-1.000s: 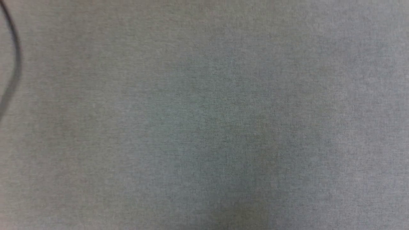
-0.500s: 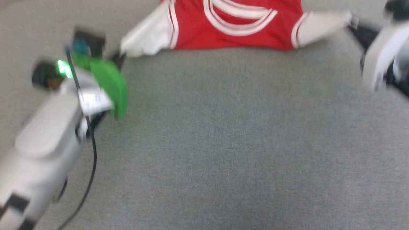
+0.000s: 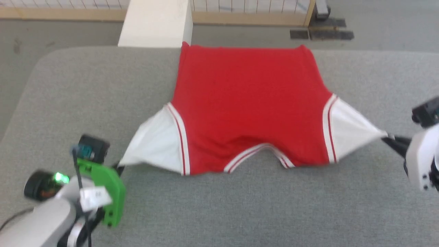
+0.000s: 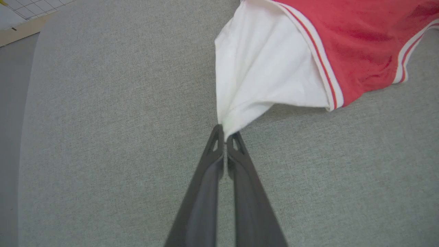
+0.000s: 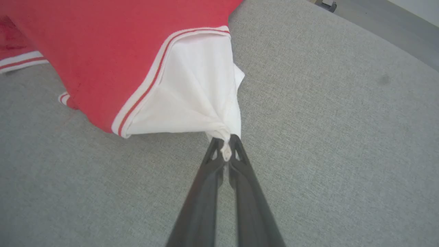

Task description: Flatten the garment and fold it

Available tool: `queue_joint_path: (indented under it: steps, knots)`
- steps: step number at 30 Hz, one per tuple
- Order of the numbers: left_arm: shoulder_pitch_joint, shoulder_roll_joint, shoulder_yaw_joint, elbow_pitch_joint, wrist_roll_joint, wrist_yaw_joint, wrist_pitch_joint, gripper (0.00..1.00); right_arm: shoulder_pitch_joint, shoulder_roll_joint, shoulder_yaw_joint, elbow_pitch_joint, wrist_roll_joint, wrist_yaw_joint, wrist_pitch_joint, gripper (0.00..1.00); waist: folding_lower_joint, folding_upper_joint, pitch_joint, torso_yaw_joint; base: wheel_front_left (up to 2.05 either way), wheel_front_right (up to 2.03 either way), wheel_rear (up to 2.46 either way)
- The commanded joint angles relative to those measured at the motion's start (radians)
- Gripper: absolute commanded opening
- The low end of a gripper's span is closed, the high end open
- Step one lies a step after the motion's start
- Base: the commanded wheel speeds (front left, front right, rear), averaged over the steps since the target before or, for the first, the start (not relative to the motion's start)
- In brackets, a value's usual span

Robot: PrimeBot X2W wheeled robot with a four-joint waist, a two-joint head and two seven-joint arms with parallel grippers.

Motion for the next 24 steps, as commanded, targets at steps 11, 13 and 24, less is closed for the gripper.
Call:
queue_joint_path:
  steps: [11, 13, 24]
  knots:
    - [0.244, 0.121, -0.023, -0.147, -0.077, 0.116, 0.026, 0.00, 0.271, -0.085, -0.095, -0.131, 0.109, -0.002, 0.201, 0.00, 0.0002, 0.0000, -0.074, 0.019, 0.00, 0.00, 0.00]
    - [0.266, 0.123, -0.033, -0.160, -0.087, 0.124, 0.034, 0.00, 0.308, -0.100, -0.110, -0.154, 0.120, -0.002, 0.247, 0.00, 0.0002, 0.0000, -0.075, 0.021, 0.00, 0.00, 0.00]
    - [0.264, 0.094, -0.062, -0.177, -0.074, 0.128, 0.056, 0.00, 0.445, -0.131, -0.248, -0.233, 0.097, -0.002, 0.414, 0.00, 0.0002, 0.0000, -0.053, 0.036, 0.00, 0.00, 0.00]
